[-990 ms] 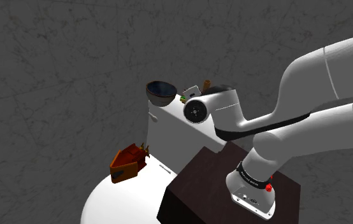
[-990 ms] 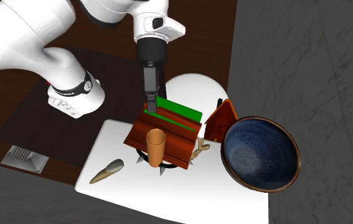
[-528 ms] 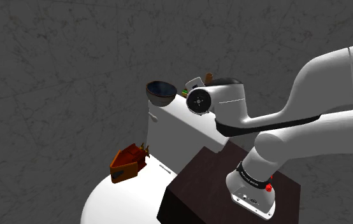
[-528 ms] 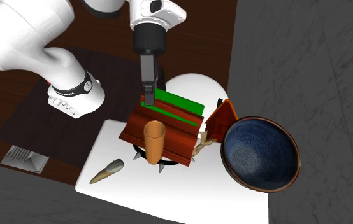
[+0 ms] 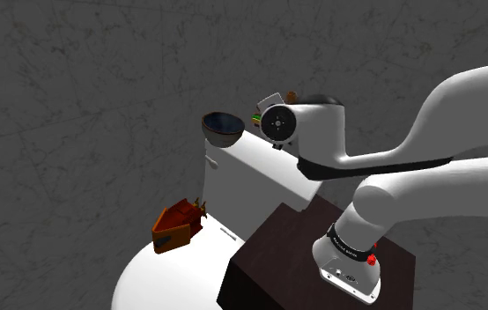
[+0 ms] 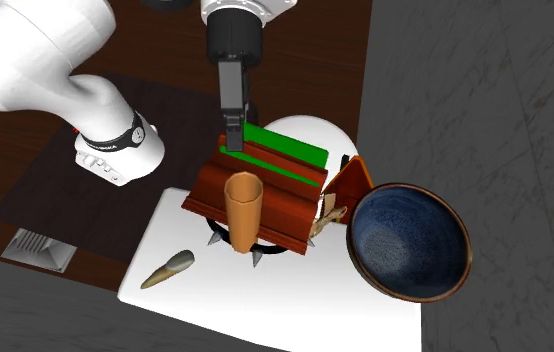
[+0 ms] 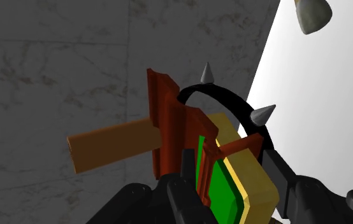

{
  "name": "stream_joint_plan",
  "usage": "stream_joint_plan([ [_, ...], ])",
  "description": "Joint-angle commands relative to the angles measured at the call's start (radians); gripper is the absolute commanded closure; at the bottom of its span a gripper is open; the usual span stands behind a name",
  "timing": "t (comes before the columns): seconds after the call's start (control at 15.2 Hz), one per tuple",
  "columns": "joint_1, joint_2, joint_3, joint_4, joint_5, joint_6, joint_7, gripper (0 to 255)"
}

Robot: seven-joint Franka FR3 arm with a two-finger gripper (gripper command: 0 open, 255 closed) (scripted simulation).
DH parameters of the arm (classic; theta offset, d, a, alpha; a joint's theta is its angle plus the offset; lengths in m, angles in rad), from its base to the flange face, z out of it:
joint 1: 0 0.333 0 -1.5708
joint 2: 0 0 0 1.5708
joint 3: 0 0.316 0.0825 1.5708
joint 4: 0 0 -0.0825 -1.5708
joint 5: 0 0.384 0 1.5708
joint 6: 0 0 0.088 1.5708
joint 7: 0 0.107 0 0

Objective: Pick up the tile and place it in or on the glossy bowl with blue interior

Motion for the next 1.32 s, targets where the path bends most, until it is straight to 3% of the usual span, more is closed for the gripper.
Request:
stream_joint_plan([
  [0.0, -0.058, 0.071, 0.024, 0.062, -0.033, 0.008, 0.02, 255],
  [0.4, -0.25, 0.345, 0.14, 0.305, -0.16, -0.031, 0.101, 255],
  [0.73, -0.364, 0.598, 0.247, 0.523, -0.287, -0.151, 0.151, 255],
  [0.92, -0.387, 0.773, 0.293, 0.662, -0.382, -0.261, 0.171, 255],
  [1.06, -0.372, 0.886, 0.302, 0.752, -0.445, -0.335, 0.174, 255],
  [1.25, -0.356, 0.92, 0.29, 0.743, -0.472, -0.343, 0.209, 255],
])
